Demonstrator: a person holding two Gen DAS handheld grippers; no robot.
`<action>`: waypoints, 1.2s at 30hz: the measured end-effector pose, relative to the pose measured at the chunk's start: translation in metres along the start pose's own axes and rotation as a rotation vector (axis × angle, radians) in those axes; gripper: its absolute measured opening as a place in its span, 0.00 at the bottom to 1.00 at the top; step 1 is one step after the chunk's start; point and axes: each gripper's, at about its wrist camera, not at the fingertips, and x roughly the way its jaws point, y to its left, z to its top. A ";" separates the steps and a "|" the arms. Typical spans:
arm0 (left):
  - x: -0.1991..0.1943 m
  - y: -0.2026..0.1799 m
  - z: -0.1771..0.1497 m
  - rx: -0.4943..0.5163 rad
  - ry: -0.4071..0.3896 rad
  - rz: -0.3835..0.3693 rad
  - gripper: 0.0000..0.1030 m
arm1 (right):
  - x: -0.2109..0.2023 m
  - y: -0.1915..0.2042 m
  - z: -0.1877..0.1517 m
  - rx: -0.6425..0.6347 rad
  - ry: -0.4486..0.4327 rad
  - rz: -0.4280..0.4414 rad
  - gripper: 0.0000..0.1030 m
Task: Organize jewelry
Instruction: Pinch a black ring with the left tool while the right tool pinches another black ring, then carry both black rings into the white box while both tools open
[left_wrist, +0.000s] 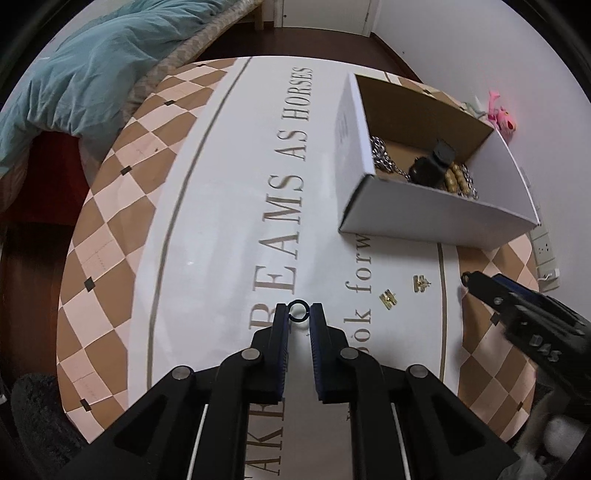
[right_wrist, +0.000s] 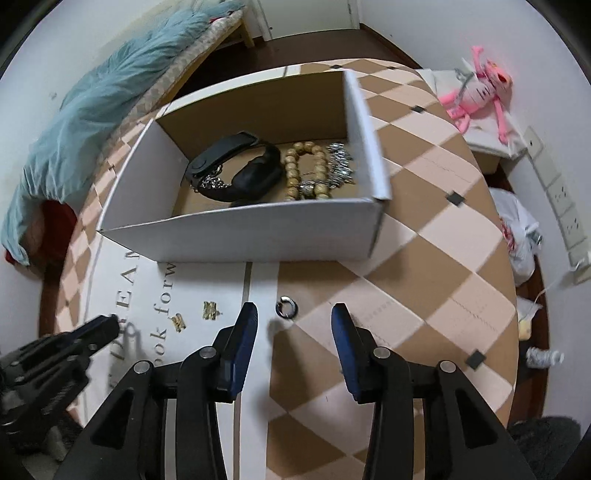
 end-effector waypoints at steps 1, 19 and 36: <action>-0.001 0.003 0.000 -0.007 -0.001 0.000 0.09 | 0.003 0.004 0.001 -0.012 0.003 -0.017 0.43; -0.060 0.009 0.026 -0.045 -0.052 -0.147 0.09 | -0.074 0.000 0.006 0.024 -0.110 0.084 0.12; -0.030 -0.063 0.145 0.080 0.004 -0.218 0.09 | -0.038 -0.030 0.119 0.081 0.048 0.134 0.12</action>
